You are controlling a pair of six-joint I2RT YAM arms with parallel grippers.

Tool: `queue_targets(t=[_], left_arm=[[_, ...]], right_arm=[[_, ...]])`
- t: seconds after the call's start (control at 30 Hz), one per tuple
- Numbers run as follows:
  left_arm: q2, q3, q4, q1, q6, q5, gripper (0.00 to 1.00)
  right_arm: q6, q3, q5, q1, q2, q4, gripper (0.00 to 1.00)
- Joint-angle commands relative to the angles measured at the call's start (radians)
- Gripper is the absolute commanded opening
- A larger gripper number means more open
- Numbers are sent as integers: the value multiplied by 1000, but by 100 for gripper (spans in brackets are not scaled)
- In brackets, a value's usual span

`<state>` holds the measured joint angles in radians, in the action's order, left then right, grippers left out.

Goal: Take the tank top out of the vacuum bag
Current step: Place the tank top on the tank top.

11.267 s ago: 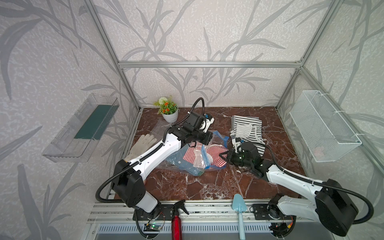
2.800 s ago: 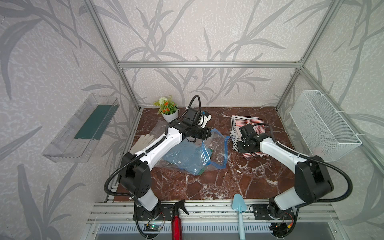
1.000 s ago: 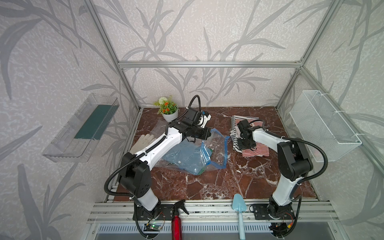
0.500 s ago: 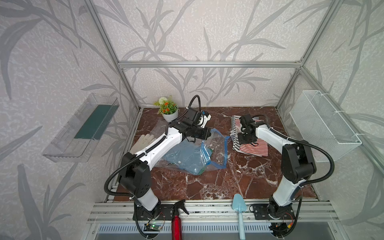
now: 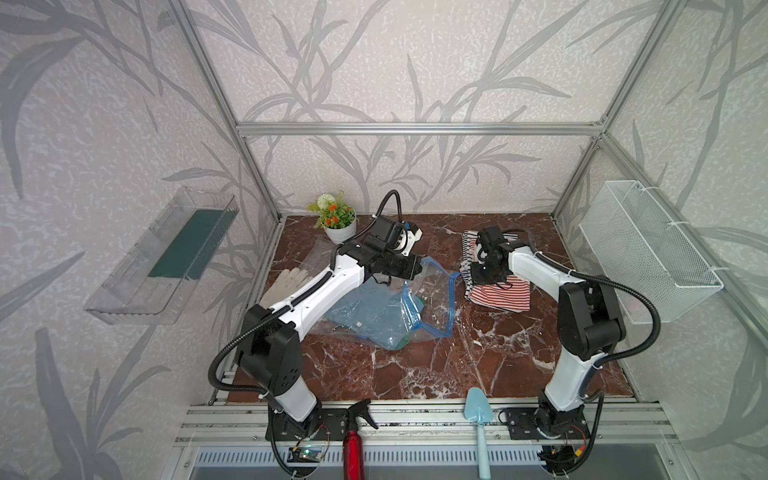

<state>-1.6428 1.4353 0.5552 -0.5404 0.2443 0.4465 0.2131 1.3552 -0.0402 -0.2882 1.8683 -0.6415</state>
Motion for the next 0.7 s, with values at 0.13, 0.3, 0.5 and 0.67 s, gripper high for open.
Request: queue_targets(t=[0.13, 0.3, 0.5, 0.67], left_arm=[[20, 11, 17, 3, -18, -6, 0], [17, 16, 22, 4, -19, -1, 0], [20, 20, 34, 6, -30, -10, 0], [15, 21, 39, 9, -40, -15, 0]], right_arm=[[-2, 60, -42, -2, 21, -17, 27], [-2, 126, -13, -2, -9, -15, 34], [-10, 288, 117, -2, 90, 18, 36], [-32, 444, 213, -1, 231, 45, 34]])
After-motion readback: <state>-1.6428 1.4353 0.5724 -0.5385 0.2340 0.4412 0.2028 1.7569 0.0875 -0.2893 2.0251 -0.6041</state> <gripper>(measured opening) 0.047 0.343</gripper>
